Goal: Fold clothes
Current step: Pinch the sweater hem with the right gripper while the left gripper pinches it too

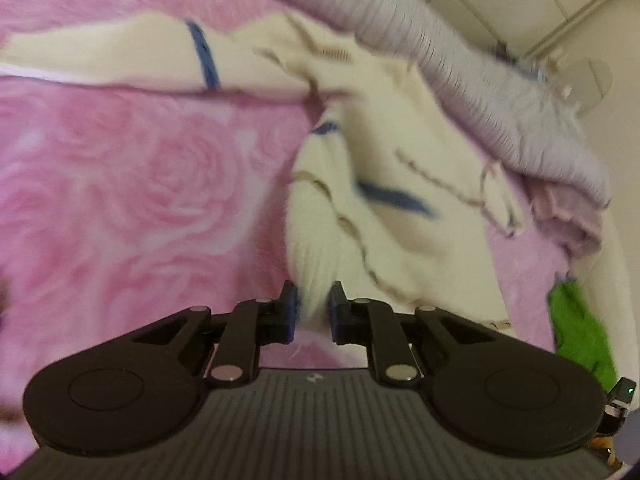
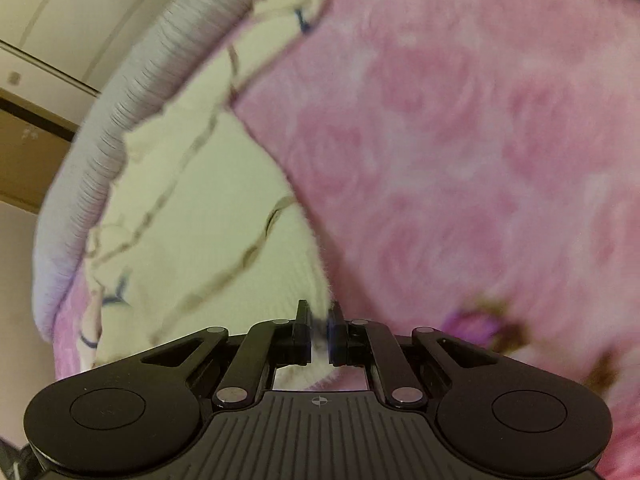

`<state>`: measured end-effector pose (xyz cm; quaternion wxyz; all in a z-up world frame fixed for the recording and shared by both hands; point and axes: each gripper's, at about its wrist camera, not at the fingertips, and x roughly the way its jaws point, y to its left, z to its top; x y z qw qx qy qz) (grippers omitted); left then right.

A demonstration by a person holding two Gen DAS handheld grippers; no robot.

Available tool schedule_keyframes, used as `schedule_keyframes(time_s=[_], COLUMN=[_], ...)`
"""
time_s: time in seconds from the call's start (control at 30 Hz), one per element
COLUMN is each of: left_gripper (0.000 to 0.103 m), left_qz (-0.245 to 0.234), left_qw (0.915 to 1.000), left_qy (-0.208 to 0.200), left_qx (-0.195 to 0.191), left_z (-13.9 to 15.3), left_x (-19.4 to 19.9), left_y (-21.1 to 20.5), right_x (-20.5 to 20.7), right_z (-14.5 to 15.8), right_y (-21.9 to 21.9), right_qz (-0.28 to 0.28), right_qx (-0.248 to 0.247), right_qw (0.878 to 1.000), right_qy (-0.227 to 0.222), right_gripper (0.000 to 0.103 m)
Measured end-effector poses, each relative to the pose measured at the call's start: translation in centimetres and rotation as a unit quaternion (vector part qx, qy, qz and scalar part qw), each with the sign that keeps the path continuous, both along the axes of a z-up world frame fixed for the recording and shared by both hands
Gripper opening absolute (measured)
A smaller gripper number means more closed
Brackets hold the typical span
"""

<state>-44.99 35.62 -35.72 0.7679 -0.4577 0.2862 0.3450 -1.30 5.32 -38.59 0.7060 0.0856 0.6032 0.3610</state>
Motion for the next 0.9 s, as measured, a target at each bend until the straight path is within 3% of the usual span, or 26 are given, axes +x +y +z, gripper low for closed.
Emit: schedule_keyframes(time_s=[0.13, 0.27, 0.6, 0.83, 0.9], left_gripper=[0.012, 0.012, 0.012, 0.014, 0.019], left_qz=[0.028, 0.053, 0.07, 0.084, 0.078], left_qw=[0.999, 0.9964, 0.9922, 0.9851, 0.9836], left_qy=[0.03, 0.059, 0.095, 0.135, 0.149], left_qx=[-0.016, -0.031, -0.041, -0.065, -0.066], left_z=[-0.4, -1.1, -2.2, -4.5, -4.2], left_x=[-2.4, -4.4, -6.2, -5.5, -5.3], left_y=[-5.0, -9.5, -16.1, -17.1, -17.0], right_x=[0.7, -1.3, -4.0, -5.2, -5.2], right_z=[2.3, 1.8, 2.3, -0.2, 0.0], right_y=[-3.2, -5.1, -11.2, -11.5, -10.8], right_qz=[0.038, 0.094, 0.12, 0.155, 0.166], right_qx=[0.005, -0.059, -0.105, -0.154, -0.171], right_qw=[0.999, 0.994, 0.987, 0.976, 0.971], right_qy=[-0.001, -0.002, -0.004, 0.003, 0.004], right_gripper=[0.005, 0.004, 0.004, 0.005, 0.012])
